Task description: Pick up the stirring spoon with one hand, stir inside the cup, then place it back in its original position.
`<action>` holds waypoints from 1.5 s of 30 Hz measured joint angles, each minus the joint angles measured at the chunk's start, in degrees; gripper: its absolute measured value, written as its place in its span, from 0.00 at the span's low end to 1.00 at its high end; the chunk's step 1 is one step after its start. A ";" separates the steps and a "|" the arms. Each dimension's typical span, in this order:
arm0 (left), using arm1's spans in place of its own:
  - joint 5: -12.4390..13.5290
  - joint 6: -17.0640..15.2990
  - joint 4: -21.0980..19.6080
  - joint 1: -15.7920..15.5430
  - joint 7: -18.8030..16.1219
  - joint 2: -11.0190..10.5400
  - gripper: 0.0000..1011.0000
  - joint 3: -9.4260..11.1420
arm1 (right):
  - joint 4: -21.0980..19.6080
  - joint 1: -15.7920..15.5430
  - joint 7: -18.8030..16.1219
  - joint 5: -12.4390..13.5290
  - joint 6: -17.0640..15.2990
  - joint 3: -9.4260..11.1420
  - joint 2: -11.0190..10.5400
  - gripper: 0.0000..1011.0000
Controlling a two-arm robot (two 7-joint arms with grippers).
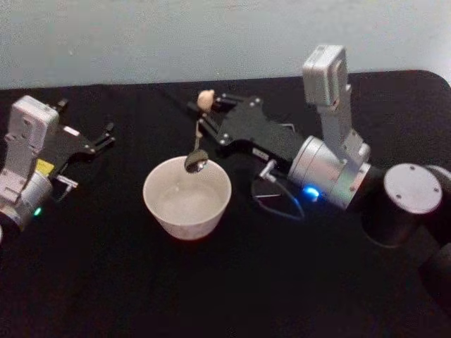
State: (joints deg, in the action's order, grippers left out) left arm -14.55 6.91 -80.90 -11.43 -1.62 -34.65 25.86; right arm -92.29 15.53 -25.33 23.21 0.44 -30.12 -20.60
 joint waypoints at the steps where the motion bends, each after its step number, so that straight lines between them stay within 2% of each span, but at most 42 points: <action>1: 0.00 0.00 0.00 0.00 0.00 0.00 0.99 0.00 | 0.24 -0.10 -0.06 -0.12 0.25 -0.07 0.15 0.19; 16: 0.00 0.00 0.00 0.00 0.00 0.00 0.99 0.00 | 7.24 -1.32 -1.09 -4.33 6.16 -1.41 3.83 0.19; 33: 0.00 0.00 0.00 0.00 0.00 0.00 0.99 0.00 | 11.71 -1.10 -0.68 -7.44 8.08 -0.53 6.76 0.19; 45: 0.00 0.00 0.00 0.00 0.00 0.00 0.99 0.00 | 12.07 -1.41 -0.57 -8.51 8.11 0.53 6.72 0.19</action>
State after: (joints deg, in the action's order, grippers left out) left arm -14.55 6.91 -80.90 -11.44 -1.62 -34.65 25.86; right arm -80.21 14.12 -25.90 14.70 8.55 -29.59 -13.87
